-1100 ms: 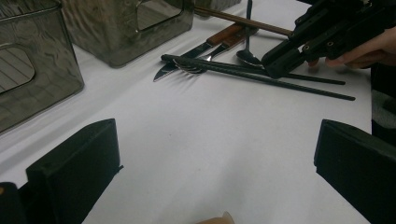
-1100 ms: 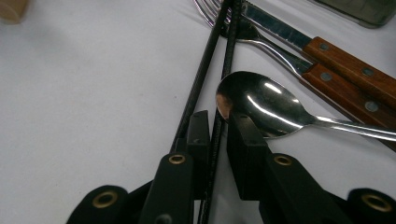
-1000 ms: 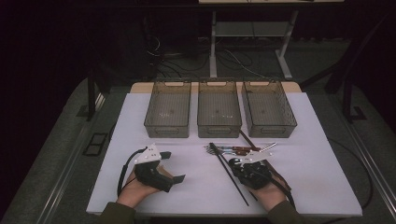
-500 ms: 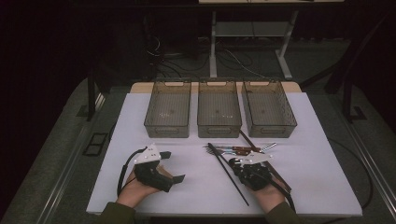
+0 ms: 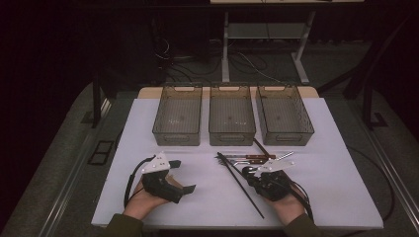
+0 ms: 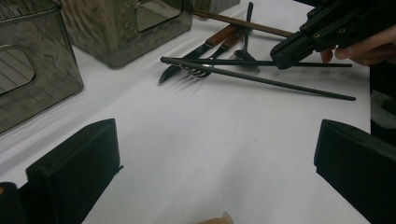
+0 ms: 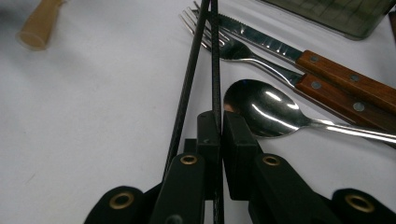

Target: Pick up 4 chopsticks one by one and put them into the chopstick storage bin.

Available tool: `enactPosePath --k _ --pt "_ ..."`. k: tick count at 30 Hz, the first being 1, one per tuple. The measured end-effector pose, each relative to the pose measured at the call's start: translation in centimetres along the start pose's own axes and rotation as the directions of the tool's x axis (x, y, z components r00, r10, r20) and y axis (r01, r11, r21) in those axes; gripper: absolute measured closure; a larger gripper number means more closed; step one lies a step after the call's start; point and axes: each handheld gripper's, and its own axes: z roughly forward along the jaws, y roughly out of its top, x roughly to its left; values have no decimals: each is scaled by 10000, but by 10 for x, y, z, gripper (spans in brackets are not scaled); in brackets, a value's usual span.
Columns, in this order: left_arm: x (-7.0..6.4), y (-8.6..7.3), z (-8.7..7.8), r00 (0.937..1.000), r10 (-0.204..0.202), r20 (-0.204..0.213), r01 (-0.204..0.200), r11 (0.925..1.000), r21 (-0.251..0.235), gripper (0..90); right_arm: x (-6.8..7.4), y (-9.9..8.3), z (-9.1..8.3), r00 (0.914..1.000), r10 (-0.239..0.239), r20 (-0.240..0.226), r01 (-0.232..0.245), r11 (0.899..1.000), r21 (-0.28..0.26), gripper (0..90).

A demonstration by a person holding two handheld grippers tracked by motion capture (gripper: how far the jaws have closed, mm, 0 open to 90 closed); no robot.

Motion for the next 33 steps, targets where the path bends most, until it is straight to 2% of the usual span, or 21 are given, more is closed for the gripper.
enactPosePath --k 10,20,24,28,33 --pt "0 0 0 10000 -1 6 1 10000 8 0 -7 3 -4 9999 109 -13 -109 9998 -175 855" --pt "4 -1 -6 9999 90 -80 -91 9999 -49 0 -14 10 -10 9982 -204 -564 181 9990 -410 856" --pt "5 -1 -10 9999 128 -74 -128 9999 -58 0 -19 15 -12 9979 -259 -594 229 9984 -508 855" --pt "6 -2 -10 9999 153 -21 -153 9999 -10 0 -23 18 -13 9946 -425 -942 394 9986 -348 855" --pt "5 -2 -8 9996 285 59 -285 9995 93 0 -27 22 -13 9931 -529 -1047 490 9980 -395 855"
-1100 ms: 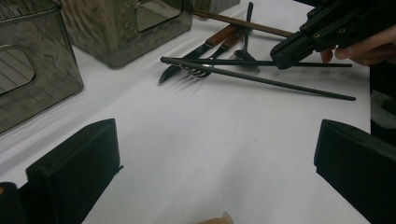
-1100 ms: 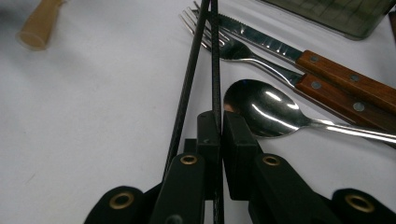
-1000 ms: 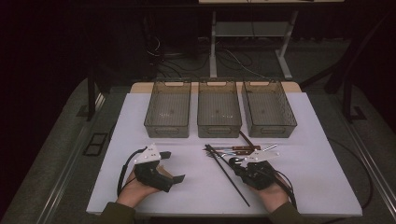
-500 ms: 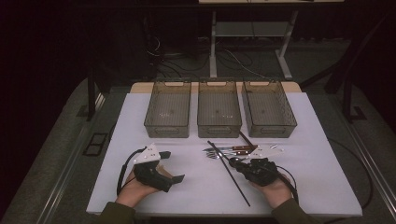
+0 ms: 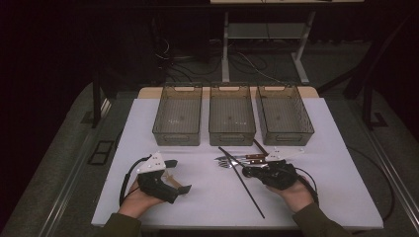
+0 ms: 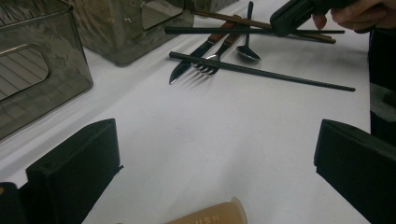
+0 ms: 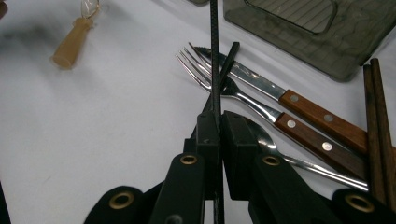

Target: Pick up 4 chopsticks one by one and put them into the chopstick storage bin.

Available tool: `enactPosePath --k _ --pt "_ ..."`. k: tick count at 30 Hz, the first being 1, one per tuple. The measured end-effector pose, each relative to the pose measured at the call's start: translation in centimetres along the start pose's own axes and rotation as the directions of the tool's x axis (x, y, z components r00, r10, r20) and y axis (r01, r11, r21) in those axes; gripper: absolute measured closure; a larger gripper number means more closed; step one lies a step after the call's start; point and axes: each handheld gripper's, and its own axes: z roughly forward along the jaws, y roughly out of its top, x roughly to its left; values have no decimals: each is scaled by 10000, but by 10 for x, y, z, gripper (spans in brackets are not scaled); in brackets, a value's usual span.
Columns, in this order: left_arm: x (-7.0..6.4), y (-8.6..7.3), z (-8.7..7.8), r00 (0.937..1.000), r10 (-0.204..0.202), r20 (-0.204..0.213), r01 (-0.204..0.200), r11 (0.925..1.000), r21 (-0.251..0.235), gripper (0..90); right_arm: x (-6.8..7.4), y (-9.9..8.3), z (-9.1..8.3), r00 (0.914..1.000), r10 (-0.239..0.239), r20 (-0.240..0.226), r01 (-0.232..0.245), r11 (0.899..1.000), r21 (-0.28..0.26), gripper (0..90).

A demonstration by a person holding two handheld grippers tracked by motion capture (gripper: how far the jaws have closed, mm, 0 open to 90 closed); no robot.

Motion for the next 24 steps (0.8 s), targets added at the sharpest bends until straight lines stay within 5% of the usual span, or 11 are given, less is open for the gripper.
enactPosePath --k 24 --pt "-3 -4 5 10000 -17 16 17 10000 33 0 -10 43 1 9998 -157 -126 146 9965 -818 855"
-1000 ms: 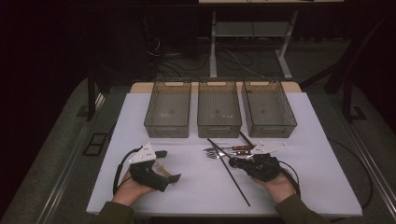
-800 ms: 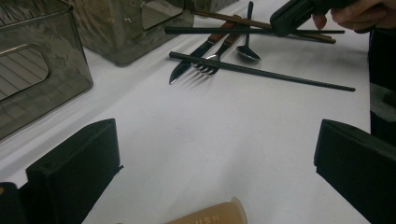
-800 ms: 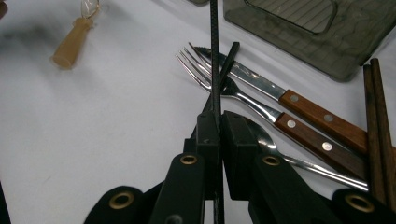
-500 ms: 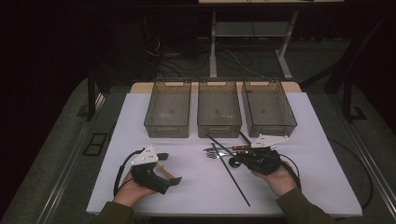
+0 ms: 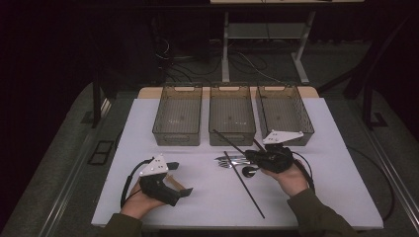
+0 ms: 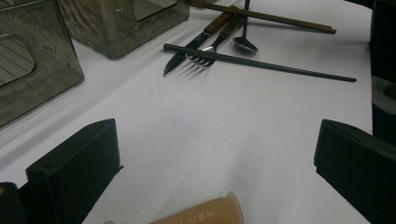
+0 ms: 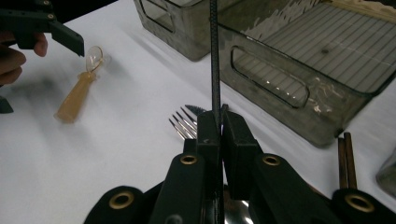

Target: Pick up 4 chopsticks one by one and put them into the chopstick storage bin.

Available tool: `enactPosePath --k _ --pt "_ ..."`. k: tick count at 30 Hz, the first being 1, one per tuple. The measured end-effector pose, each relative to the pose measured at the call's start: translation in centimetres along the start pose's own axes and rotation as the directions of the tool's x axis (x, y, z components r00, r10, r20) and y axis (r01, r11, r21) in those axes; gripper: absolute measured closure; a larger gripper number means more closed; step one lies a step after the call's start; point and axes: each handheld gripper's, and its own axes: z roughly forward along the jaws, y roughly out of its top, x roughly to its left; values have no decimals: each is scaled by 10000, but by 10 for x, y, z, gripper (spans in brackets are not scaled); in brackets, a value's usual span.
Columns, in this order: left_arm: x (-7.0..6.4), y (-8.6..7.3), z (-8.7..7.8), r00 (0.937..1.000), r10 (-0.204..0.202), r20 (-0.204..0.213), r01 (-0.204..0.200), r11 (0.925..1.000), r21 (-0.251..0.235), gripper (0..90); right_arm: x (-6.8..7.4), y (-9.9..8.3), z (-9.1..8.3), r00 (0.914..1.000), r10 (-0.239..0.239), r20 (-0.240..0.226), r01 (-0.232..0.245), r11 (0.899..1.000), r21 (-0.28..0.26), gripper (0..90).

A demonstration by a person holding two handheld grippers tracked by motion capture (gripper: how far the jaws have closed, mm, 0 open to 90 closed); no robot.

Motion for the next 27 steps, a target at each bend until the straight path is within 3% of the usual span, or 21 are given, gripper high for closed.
enactPosePath --k 27 --pt "0 1 0 10000 -2 52 2 10000 -75 0 -5 77 42 9992 343 195 -336 9988 -357 855"
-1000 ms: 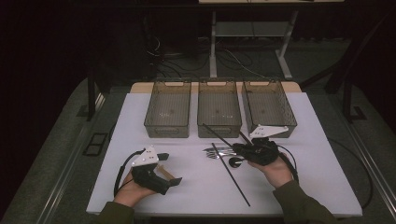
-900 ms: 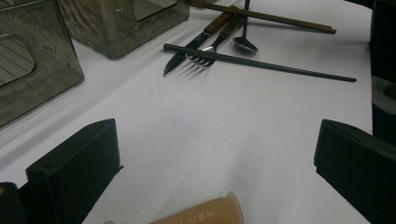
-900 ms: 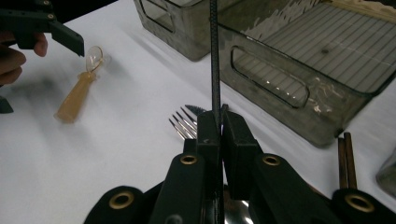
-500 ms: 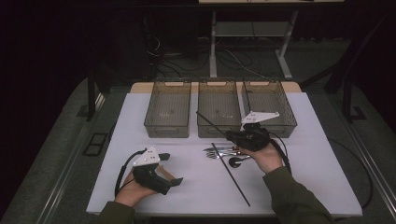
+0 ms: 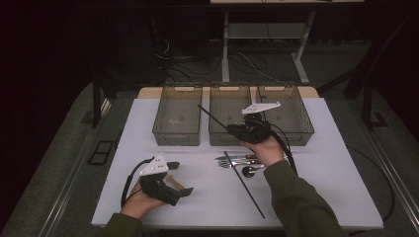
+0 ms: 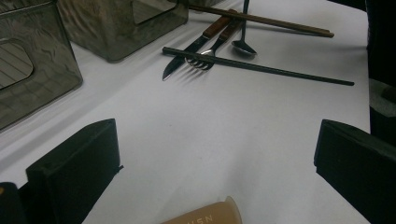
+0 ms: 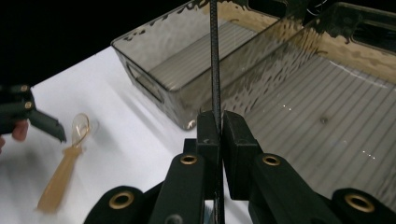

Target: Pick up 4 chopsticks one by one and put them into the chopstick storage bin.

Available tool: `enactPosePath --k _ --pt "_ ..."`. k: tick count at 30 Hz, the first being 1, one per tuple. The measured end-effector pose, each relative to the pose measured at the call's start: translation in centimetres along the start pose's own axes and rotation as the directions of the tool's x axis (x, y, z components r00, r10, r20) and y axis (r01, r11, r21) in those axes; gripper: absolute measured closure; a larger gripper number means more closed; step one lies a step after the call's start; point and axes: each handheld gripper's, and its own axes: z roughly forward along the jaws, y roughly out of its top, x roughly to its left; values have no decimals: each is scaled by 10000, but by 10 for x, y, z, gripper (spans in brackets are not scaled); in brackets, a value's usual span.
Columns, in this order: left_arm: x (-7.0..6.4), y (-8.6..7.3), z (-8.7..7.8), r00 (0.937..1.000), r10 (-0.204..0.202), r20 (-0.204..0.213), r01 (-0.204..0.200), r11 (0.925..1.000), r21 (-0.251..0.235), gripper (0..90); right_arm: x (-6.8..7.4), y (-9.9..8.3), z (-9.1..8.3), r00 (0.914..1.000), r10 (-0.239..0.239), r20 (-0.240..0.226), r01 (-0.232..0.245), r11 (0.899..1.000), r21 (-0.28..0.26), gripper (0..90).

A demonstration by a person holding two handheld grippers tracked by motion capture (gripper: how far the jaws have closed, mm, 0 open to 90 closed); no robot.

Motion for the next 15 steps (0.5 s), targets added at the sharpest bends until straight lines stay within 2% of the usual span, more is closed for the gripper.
enactPosePath --k 8,15 --pt "-1 1 -1 10000 -13 -9 13 10000 -56 0 7 26 17 9999 52 97 -51 10000 -38 855" --pt "-2 0 0 10000 0 -22 0 10000 -27 0 10 44 40 9998 145 136 -146 9999 83 855"
